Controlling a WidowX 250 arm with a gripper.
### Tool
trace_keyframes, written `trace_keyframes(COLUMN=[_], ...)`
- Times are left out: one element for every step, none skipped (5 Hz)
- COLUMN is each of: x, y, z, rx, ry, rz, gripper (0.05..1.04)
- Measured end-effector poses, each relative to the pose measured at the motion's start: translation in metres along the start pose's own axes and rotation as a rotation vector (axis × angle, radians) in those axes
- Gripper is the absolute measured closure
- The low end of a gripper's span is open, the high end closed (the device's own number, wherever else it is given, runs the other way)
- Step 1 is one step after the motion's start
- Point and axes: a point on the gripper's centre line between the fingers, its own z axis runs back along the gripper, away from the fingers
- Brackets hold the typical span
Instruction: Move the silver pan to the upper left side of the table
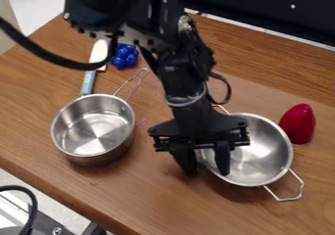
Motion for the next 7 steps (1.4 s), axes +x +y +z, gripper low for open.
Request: trace_keyframes(x=[-0.001,-0.003,-0.005,0.014,0.042,0.078,0.108], y=[0.001,0.006,0.014,0.015,0.022,0.033,0.042], z=[-0.003,0.0,0.011,0.024,0.035,0.045,0.049], rx=[-0.019,-0.037,-0.042,-0.042,-0.038,-0.05,-0.044], ry=[0.016,0.047,0.089,0.061,-0.02,-0.085,-0.178], rz=[-0.044,-0.052,-0.058,0.021,0.142,0.273,0.393], gripper=[0.821,0.965,1.022,1.026,1.026,1.026,1.026])
